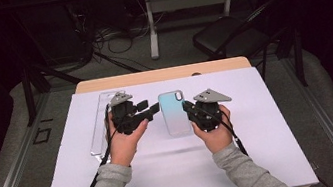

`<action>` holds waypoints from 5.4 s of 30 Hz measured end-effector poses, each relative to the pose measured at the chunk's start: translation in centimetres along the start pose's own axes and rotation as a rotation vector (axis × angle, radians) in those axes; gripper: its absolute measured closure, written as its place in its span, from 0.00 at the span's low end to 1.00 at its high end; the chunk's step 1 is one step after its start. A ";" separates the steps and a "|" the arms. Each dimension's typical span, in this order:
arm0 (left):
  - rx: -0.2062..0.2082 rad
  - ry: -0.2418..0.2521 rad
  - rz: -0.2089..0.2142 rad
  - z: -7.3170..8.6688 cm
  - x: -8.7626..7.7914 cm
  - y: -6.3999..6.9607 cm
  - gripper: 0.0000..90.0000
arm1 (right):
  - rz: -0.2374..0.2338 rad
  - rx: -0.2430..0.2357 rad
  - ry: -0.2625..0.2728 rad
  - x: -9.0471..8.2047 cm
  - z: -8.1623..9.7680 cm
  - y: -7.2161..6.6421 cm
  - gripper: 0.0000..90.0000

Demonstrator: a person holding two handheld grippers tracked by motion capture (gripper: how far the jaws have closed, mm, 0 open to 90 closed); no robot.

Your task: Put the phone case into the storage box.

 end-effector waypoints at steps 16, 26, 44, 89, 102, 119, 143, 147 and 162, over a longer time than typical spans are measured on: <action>-0.005 0.004 0.006 0.1 0.6 0.2 0.64 | -0.013 -0.004 -0.008 0.0 0.2 -0.3 0.95; -0.007 0.009 0.009 0.2 0.7 0.3 0.70 | -0.017 -0.006 -0.007 0.0 0.4 -0.5 0.95; -0.021 0.012 0.014 0.2 0.8 0.4 0.81 | -0.027 -0.017 -0.014 0.0 0.5 -0.8 0.95; -0.040 0.017 0.013 0.3 0.8 0.3 0.93 | -0.030 -0.011 -0.013 -0.1 0.6 -0.9 0.95; -0.046 0.016 0.015 0.3 0.7 0.3 0.93 | -0.036 -0.009 -0.011 -0.1 0.6 -0.8 0.95; -0.046 0.017 0.012 0.3 0.7 0.3 0.93 | -0.042 -0.006 -0.013 0.0 0.6 -0.8 0.94; -0.046 0.015 0.013 0.3 0.6 0.2 0.94 | -0.053 -0.002 -0.014 0.1 0.6 -0.8 0.93; -0.046 0.016 0.013 0.2 0.6 0.2 0.94 | -0.055 -0.001 -0.013 0.1 0.6 -0.8 0.93; -0.047 0.018 0.016 0.3 0.6 0.2 0.94 | -0.059 -0.001 -0.013 0.0 0.6 -0.8 0.92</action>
Point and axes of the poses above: each handheld gripper's, and its own axes: x roughly forward along the jaws, z roughly out of its underside, y roughly to its right, the point moved 2 cm from there along x, roughly forward along the jaws, and after that the axes turned 9 degrees about x, right-handed, at the moved point
